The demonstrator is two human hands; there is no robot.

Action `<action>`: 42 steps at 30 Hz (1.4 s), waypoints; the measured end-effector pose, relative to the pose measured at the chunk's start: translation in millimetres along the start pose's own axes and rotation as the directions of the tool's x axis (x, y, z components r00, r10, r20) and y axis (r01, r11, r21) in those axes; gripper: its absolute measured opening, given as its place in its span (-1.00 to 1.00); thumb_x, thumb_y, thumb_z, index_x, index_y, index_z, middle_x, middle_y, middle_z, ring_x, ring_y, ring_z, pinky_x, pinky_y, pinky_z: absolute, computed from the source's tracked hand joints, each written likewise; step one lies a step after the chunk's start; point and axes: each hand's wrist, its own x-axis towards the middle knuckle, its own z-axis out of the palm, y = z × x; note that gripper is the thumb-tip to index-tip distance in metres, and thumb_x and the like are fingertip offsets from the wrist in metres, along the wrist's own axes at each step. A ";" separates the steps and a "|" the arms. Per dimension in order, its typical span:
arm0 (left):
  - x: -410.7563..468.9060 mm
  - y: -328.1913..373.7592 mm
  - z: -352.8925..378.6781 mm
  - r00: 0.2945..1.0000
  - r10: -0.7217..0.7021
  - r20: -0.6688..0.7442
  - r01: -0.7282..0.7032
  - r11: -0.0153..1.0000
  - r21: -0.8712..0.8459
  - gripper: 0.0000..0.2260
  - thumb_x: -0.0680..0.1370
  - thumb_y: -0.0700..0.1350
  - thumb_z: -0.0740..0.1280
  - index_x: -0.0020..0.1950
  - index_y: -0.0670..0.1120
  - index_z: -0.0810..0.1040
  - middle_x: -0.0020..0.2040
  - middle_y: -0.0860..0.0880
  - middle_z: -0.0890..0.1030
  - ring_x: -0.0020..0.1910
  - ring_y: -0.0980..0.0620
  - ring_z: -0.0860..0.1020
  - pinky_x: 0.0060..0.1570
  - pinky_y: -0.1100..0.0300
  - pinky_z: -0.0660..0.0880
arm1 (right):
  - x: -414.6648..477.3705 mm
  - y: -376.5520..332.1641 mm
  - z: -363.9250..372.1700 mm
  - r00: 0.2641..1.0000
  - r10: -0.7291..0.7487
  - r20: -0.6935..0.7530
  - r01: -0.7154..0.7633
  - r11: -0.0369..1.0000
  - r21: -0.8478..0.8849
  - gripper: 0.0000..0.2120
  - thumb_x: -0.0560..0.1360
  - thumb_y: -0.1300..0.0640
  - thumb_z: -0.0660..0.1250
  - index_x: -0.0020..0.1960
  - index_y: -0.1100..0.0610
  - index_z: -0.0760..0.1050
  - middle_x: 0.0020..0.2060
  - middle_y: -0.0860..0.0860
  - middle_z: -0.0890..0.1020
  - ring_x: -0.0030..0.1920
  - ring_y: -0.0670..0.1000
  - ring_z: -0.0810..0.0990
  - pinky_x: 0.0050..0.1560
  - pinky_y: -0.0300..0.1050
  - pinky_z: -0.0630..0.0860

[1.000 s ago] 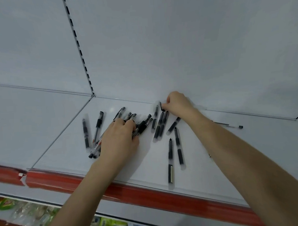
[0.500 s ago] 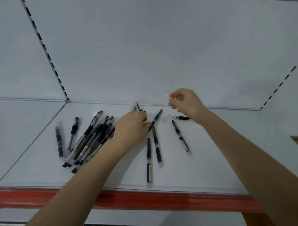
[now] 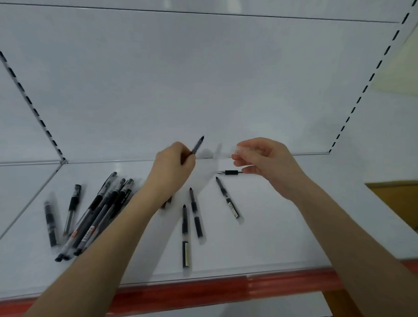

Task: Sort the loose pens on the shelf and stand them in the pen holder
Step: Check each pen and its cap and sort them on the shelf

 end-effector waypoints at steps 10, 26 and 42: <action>-84.9 14.5 -53.8 0.990 0.115 -0.083 -0.138 0.916 -0.377 -0.84 0.54 -0.19 0.25 -0.17 0.06 0.48 -0.36 0.20 0.57 -0.45 0.21 0.44 -0.41 0.45 0.36 | -26.5 -36.5 24.9 0.967 -0.161 0.196 0.123 0.974 0.192 -0.84 0.51 0.33 0.24 -0.06 0.11 0.52 -0.23 -0.02 0.70 -0.24 -0.07 0.63 -0.24 -0.27 0.54; -107.3 3.9 -69.5 0.995 0.022 -0.100 -0.069 0.866 -0.496 -0.83 0.53 -0.22 0.26 -0.19 0.02 0.53 -0.39 0.13 0.60 -0.48 0.23 0.43 -0.42 0.41 0.36 | -36.3 -40.1 58.5 0.978 -0.135 0.157 0.088 0.958 0.273 -0.88 0.53 0.29 0.22 0.02 0.14 0.47 -0.34 -0.03 0.66 -0.32 -0.07 0.63 -0.28 -0.30 0.53; -109.1 3.3 -73.1 0.999 0.013 -0.042 -0.035 0.820 -0.571 -0.85 0.54 -0.25 0.24 -0.18 -0.08 0.54 -0.40 0.04 0.59 -0.52 0.19 0.38 -0.50 0.43 0.32 | -39.0 -34.4 69.4 0.976 -0.139 0.170 0.084 0.951 0.296 -0.81 0.56 0.32 0.16 0.05 0.10 0.46 -0.24 0.02 0.64 -0.20 -0.07 0.67 -0.25 -0.27 0.54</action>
